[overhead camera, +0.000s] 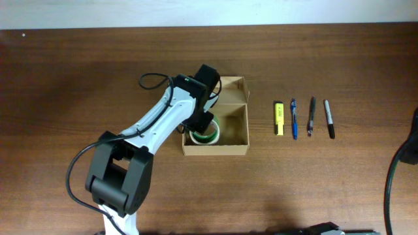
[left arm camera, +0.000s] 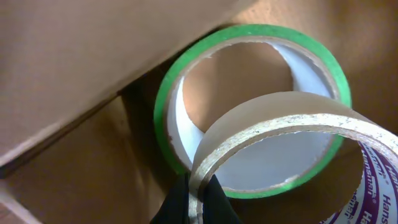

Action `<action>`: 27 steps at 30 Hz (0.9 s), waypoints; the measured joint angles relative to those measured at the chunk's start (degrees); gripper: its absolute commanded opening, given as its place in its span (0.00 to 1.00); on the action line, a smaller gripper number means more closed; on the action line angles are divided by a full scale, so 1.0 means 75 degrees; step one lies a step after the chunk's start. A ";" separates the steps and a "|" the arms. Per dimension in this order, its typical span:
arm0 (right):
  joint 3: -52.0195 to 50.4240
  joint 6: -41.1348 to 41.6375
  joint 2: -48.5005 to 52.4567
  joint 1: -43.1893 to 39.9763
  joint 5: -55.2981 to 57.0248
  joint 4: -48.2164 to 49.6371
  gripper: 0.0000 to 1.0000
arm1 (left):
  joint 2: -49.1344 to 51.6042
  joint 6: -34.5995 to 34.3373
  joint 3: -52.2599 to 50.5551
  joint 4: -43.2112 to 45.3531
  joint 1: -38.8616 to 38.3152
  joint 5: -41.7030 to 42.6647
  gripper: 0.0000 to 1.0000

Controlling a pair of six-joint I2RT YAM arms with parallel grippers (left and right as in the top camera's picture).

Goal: Pack container
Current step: 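Carry the masking tape into the box beside the green tape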

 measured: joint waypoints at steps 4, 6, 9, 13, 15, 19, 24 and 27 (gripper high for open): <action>0.0000 -0.0003 0.0000 0.0000 -0.0003 0.0000 0.99 | -0.0003 0.0000 -0.0012 0.0067 0.0085 -0.0003 0.10; 0.0000 0.0003 0.0000 0.0000 -0.0003 0.0000 0.99 | -0.0003 0.0026 -0.0012 0.0099 0.0140 -0.0006 0.29; 0.0000 -0.0003 0.0000 0.0000 -0.0003 0.0000 0.99 | -0.0003 0.0023 -0.0012 0.0105 0.0187 -0.0012 0.50; 0.0000 0.0000 0.0000 0.0000 -0.0003 0.0000 0.99 | -0.0003 0.0079 -0.0017 0.0102 0.0187 -0.0026 0.58; 0.0000 0.0000 0.0000 0.0000 -0.0006 0.0000 0.99 | -0.0003 0.0082 -0.0017 0.0102 0.0184 -0.0006 0.62; 0.0000 0.0000 0.0000 0.0000 -0.0006 0.0000 0.99 | -0.0003 0.0067 -0.0017 0.0099 0.0184 0.0003 0.74; 0.0000 0.0003 0.0000 0.0000 -0.0006 0.0000 0.99 | -0.0020 0.0102 -0.0017 0.0087 0.0178 0.0000 0.85; 0.0000 0.0003 0.0000 0.0000 -0.0006 0.0000 0.99 | -0.0178 0.0111 -0.0023 0.0070 0.0125 -0.0003 0.87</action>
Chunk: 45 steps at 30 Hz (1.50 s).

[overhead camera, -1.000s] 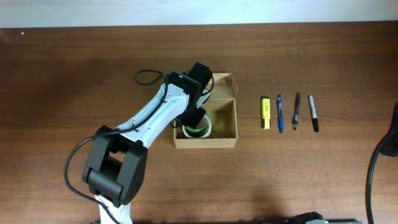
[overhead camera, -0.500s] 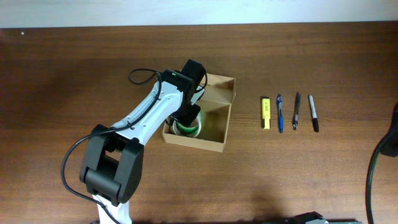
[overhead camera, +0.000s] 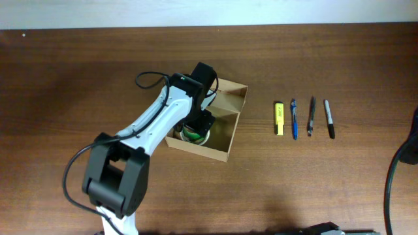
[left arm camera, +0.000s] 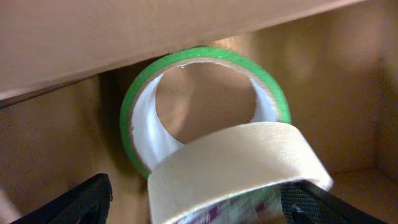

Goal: Pack container
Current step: 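Carry the masking tape into the box beside the green tape, then open the left gripper and withdraw it to the left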

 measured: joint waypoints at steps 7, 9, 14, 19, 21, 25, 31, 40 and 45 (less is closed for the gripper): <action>0.0000 -0.0003 0.0009 0.0000 0.0000 0.0003 0.99 | -0.0784 -0.0003 0.0000 -0.0020 -0.0233 -0.0003 0.87; 0.0000 -0.0003 0.0032 0.0000 0.0000 0.0003 0.99 | -0.0988 0.0000 0.0000 -0.0096 -0.0294 -0.0067 0.87; 0.0000 -0.0003 0.0102 0.0000 -0.0029 0.0006 0.99 | -0.1443 0.0000 0.0198 -0.0443 -0.0335 -0.0306 0.87; 0.0000 -0.0003 0.0117 0.0000 -0.0099 0.0111 0.99 | -0.1985 -0.0026 0.0583 -0.0723 -0.0335 -0.0775 1.00; 0.0000 -0.0003 0.0117 0.0000 -0.0117 0.0131 0.99 | -0.2276 -0.0029 0.0799 -0.0804 -0.0332 -0.0962 1.00; 0.0000 -0.0006 0.0117 0.0000 -0.0157 0.0143 0.99 | -0.3028 -0.0184 0.1655 -0.1128 -0.0035 -0.1119 1.00; 0.0000 -0.0009 0.0146 0.0000 -0.0242 0.0254 0.99 | -0.4368 -0.0769 0.2833 -0.1737 0.0909 -0.1594 0.99; 0.0015 -0.0085 0.1169 0.0000 -0.0574 0.0160 0.99 | -0.5732 -0.1571 0.2990 -0.3019 0.1504 -0.2906 1.00; 0.0000 -0.0131 0.2302 0.0000 -0.0726 -0.0003 0.99 | -0.5677 -0.1821 0.2987 -0.3535 0.1504 -0.3255 1.00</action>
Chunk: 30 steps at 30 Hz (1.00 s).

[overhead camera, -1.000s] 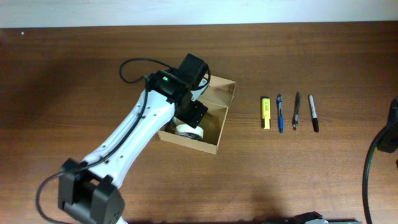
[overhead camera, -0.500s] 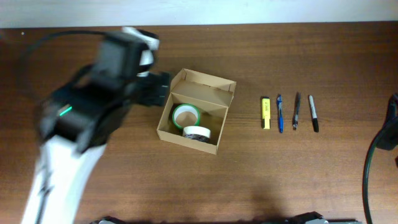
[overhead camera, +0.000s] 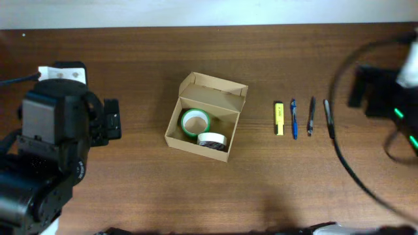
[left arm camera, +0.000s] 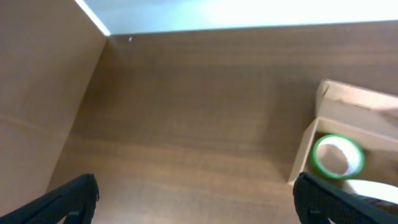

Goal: Pack container
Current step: 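Open the left gripper and withdraw it to the left, then move the right gripper over the yellow highlighter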

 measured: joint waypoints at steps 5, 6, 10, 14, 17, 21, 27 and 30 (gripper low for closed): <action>-0.0472 -0.0055 0.0863 -0.0149 -0.0236 -0.0003 0.99 | 0.0038 -0.0111 0.0000 -0.0364 0.0000 -0.0189 0.99; -0.0673 -0.0050 0.0959 -0.0248 -0.0318 -0.0006 0.99 | 0.0032 -0.0134 0.0000 -0.0420 0.0000 -0.0216 0.99; -0.1778 -0.0052 0.1221 -0.0828 -0.0793 -0.0006 0.99 | 0.0023 -0.0169 0.0000 -0.0568 0.0000 -0.0265 0.99; -0.3045 -0.0093 0.1451 -0.1454 -0.1486 -0.0003 0.99 | -0.0006 -0.0172 0.0000 -0.0664 0.0000 -0.0268 1.00; -0.3984 -0.0210 0.1580 -0.1772 -0.1964 0.0041 0.99 | -0.0020 -0.0172 0.0000 -0.0729 0.0000 -0.0271 0.99; -0.5313 -0.0361 0.1644 -0.1944 -0.2480 0.0513 0.99 | -0.0020 -0.0189 0.0000 -0.0831 0.0000 -0.0274 1.00; -0.6627 -0.0784 0.1644 -0.1789 -0.3168 0.1559 0.99 | -0.0114 -0.0192 0.0000 -0.0842 0.0000 -0.0289 0.99; -0.7099 -0.0886 0.1644 -0.1658 -0.3311 0.1944 0.99 | -0.0274 -0.0192 0.0000 -0.0863 0.0000 -0.0291 0.99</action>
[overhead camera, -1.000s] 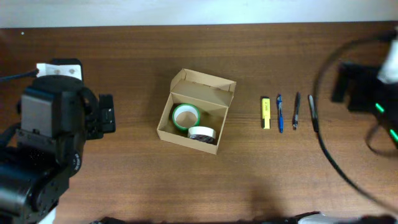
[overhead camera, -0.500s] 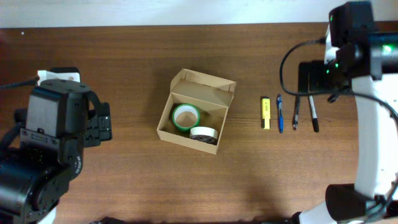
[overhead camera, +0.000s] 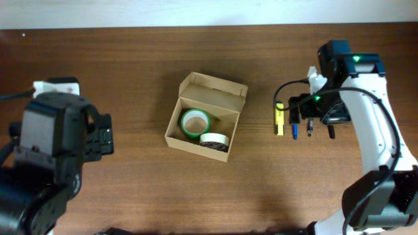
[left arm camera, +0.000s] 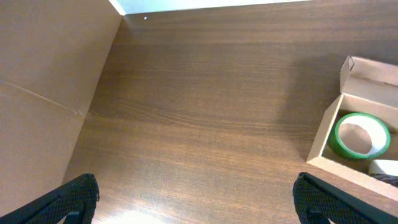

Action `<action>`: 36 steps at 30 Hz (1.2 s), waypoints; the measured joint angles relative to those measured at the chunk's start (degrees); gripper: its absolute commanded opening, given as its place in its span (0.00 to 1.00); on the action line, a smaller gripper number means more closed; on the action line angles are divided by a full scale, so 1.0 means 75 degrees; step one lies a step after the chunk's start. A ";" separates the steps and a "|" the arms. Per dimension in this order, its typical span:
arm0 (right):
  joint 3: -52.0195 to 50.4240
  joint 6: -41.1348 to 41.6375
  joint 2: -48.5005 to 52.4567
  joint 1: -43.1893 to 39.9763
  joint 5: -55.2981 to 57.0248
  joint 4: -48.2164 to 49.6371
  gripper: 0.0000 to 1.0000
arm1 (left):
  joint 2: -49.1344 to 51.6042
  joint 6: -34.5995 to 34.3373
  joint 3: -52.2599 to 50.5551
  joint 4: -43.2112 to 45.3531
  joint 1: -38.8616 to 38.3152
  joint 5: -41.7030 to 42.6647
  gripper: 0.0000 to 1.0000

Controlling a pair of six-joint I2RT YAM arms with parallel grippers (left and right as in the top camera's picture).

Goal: Pack container
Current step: 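Move the right gripper over the yellow highlighter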

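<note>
The cardboard box [overhead camera: 228, 98] sits mid-table, turned slightly. In its front compartment lie a green tape roll [overhead camera: 194, 123] and a white tape roll [overhead camera: 213, 140]. Both rolls also show in the left wrist view, the green tape roll [left arm camera: 362, 134] whole and only an edge of the white roll [left arm camera: 387, 167]. My left gripper [left arm camera: 198, 202] hangs open and empty far to the left of the box. On the right lie a yellow highlighter [overhead camera: 279, 122], a blue pen [overhead camera: 294, 130], a dark pen [overhead camera: 309, 128] and a black marker [overhead camera: 331, 131]. My right gripper [overhead camera: 299, 103] is above their upper ends; its jaws cannot be made out.
The box's rear compartment [overhead camera: 215, 98] looks empty, with a flap standing at its back. A pale wall strip [overhead camera: 196, 10] runs along the table's far edge. The left arm's bulk [overhead camera: 52, 163] fills the left side of the overhead view.
My right arm was a blur at the far right edge and now reaches over the row of pens. The left arm stays withdrawn on the left, and the box and rolls have not moved.
My left gripper was shut on the white tape roll inside the box, above the green roll. Then it was open with the roll lying there and the box turned askew. Later it had pulled back left, open and empty. Now the right arm is above the pens.
</note>
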 measured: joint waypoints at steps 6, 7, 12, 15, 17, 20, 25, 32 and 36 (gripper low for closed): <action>-0.0431 -0.0294 0.0239 0.0166 -0.0402 0.0175 0.95 | -0.0423 0.0000 0.0000 -0.0006 0.0000 0.0000 1.00; -0.0431 -0.0326 0.0309 0.0172 -0.0434 0.0195 0.95 | -0.0460 0.0000 0.0000 -0.0009 0.0000 0.0000 0.99; -0.0434 -0.0425 0.0903 0.0172 -0.0516 0.0303 0.95 | -0.0574 0.0000 0.0000 -0.0009 0.0000 0.0003 0.99; -0.0434 -0.0446 0.1373 0.0172 -0.0516 0.0332 0.95 | -0.0574 0.0000 0.0000 -0.0009 0.0000 0.0003 1.00; -0.0437 -0.0449 0.1877 0.0172 -0.0516 0.0367 0.95 | -0.0560 0.0000 0.0000 -0.0009 0.0000 0.0003 0.99; -0.0443 -0.0452 0.2436 0.0172 -0.0516 0.0420 0.94 | -0.0560 0.0000 0.0000 -0.0009 0.0000 0.0003 1.00; -0.0463 -0.0460 0.3040 0.0172 -0.0513 0.0516 0.95 | -0.0560 -0.0003 0.0000 -0.0009 0.0000 0.0003 1.00; -0.0472 -0.0484 0.3086 0.0172 -0.0513 0.0539 0.93 | -0.0560 0.0000 0.0000 -0.0009 0.0000 0.0003 1.00; -0.0472 -0.0513 0.3086 0.0172 -0.0513 0.0539 0.93 | -0.0560 0.0000 0.0000 -0.0009 0.0000 0.0003 1.00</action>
